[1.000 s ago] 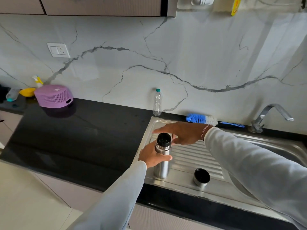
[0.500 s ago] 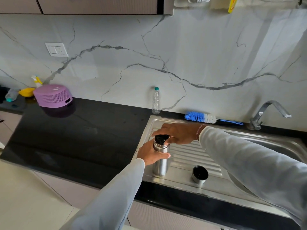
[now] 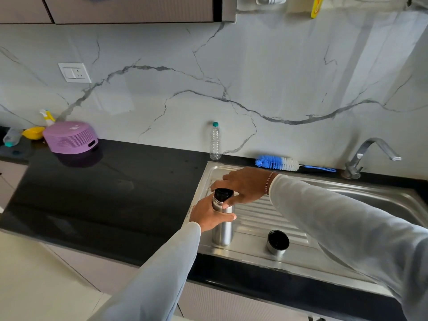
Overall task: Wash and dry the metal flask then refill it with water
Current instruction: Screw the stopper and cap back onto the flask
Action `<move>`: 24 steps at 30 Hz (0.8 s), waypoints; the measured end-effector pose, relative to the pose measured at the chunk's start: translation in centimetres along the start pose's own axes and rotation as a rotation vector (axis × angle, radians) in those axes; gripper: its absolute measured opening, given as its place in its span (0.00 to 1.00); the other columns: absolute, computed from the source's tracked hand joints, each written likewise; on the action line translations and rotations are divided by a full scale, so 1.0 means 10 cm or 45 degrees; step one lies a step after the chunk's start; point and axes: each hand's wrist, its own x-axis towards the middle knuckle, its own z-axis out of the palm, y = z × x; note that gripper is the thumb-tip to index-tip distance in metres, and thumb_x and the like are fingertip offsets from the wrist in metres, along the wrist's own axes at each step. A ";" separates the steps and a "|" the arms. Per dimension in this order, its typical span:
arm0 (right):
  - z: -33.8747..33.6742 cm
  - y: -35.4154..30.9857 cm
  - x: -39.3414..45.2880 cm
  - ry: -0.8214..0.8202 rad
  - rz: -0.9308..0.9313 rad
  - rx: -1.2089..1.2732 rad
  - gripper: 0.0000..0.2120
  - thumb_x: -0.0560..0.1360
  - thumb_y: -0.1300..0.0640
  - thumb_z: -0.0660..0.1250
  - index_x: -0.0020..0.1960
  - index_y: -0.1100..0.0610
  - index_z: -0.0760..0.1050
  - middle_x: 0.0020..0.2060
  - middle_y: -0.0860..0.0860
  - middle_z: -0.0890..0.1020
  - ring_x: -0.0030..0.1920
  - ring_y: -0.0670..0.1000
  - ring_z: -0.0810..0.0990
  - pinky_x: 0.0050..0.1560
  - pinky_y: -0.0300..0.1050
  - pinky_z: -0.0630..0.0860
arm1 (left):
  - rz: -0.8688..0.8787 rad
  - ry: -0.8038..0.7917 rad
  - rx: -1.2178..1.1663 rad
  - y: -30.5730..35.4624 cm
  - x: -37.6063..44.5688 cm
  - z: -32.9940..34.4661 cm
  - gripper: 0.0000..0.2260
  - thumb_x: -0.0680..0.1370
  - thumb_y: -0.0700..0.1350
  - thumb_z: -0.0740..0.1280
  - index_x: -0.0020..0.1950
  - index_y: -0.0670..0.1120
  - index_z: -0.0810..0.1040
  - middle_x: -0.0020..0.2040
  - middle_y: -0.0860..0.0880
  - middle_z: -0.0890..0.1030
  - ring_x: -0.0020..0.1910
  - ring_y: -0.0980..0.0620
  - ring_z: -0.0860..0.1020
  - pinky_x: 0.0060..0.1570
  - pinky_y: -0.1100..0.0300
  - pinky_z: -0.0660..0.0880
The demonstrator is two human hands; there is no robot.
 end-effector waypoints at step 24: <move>0.20 -0.32 0.02 0.207 0.754 0.205 0.40 0.66 0.18 0.58 0.53 0.54 0.75 0.43 0.50 0.79 0.41 0.54 0.76 0.41 0.47 0.70 | 0.079 0.140 -0.051 -0.03 -0.02 0.10 0.27 0.58 0.67 0.76 0.53 0.59 0.79 0.43 0.57 0.84 0.47 0.53 0.83 0.52 0.47 0.82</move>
